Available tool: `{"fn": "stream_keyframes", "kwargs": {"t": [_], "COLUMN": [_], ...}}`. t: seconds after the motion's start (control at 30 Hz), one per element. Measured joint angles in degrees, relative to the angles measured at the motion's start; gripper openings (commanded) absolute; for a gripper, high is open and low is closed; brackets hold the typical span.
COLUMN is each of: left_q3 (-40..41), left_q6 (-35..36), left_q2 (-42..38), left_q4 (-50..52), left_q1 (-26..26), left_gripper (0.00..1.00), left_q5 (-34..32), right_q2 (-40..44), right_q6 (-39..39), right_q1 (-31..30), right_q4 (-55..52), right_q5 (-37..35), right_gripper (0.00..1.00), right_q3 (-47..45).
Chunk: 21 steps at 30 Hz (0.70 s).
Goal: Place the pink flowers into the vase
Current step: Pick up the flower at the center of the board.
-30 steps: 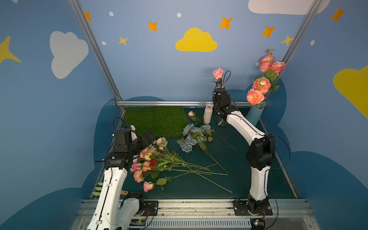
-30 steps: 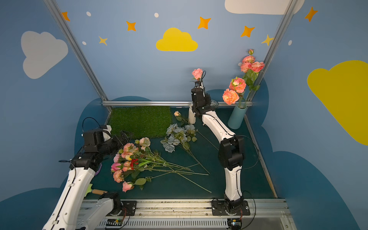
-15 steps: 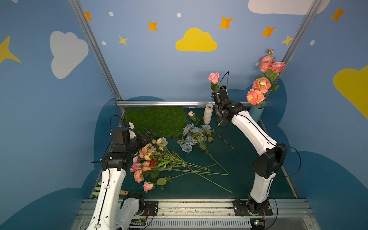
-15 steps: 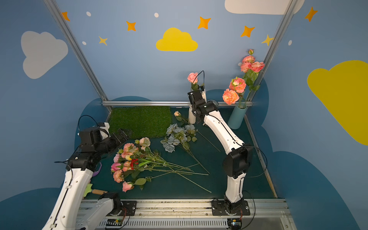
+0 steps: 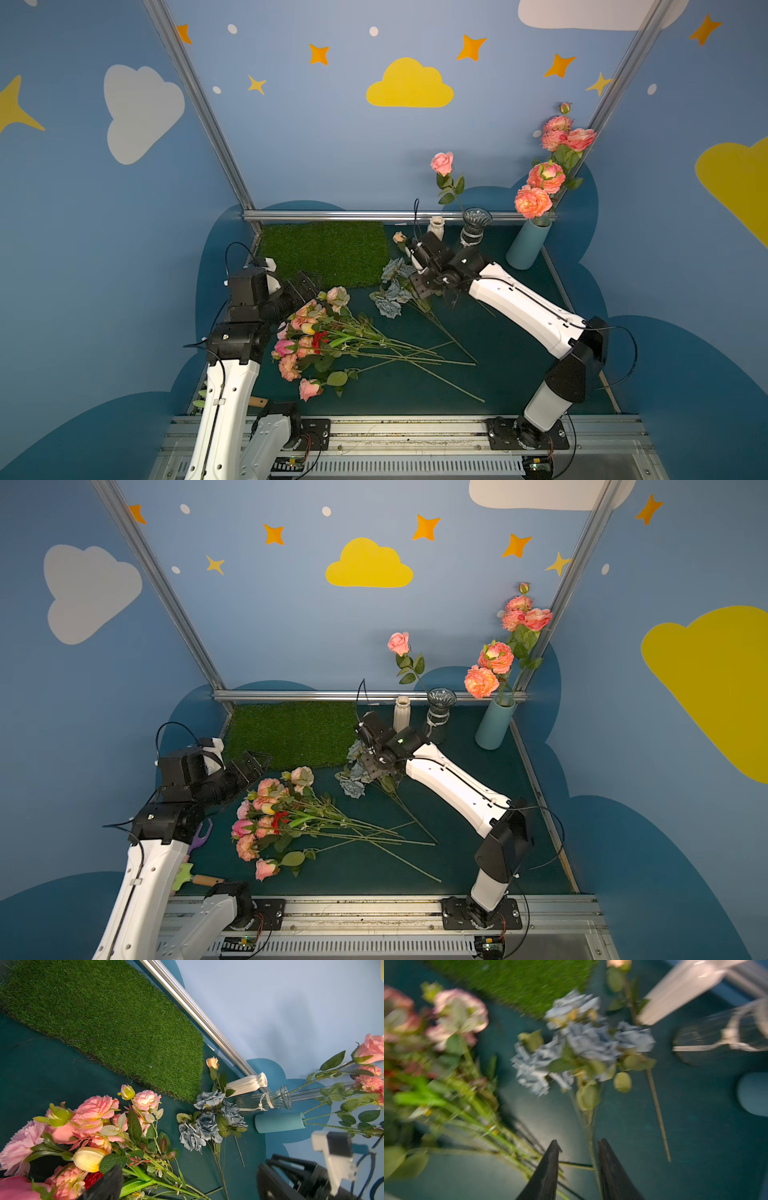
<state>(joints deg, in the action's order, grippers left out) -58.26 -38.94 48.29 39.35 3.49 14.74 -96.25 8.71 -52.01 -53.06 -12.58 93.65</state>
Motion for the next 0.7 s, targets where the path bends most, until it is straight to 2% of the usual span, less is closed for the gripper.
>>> {"fn": "stream_keyframes", "kwargs": {"t": [0.13, 0.3, 0.7], "left_q3": [-0.5, -0.4, -1.9], "left_q6": [-0.1, -0.3, -0.7], "left_q2": [0.3, 1.0, 5.3], "left_q4": [0.9, 1.3, 2.8], "left_q1": [0.0, 0.0, 1.0], "left_gripper": [1.0, 1.0, 1.0], "left_q5": [0.0, 0.0, 1.4], "right_q2": [1.3, 0.4, -11.8], "right_q6": [-3.9, -6.9, -10.5], "right_q1": [-8.1, -14.3, -19.5], "right_q4": [2.3, 4.5, 10.1], "right_q5": [6.7, 13.1, 22.8], "right_gripper": [0.27, 0.24, 0.23], "right_q3": [-6.6, -10.1, -9.0]}}
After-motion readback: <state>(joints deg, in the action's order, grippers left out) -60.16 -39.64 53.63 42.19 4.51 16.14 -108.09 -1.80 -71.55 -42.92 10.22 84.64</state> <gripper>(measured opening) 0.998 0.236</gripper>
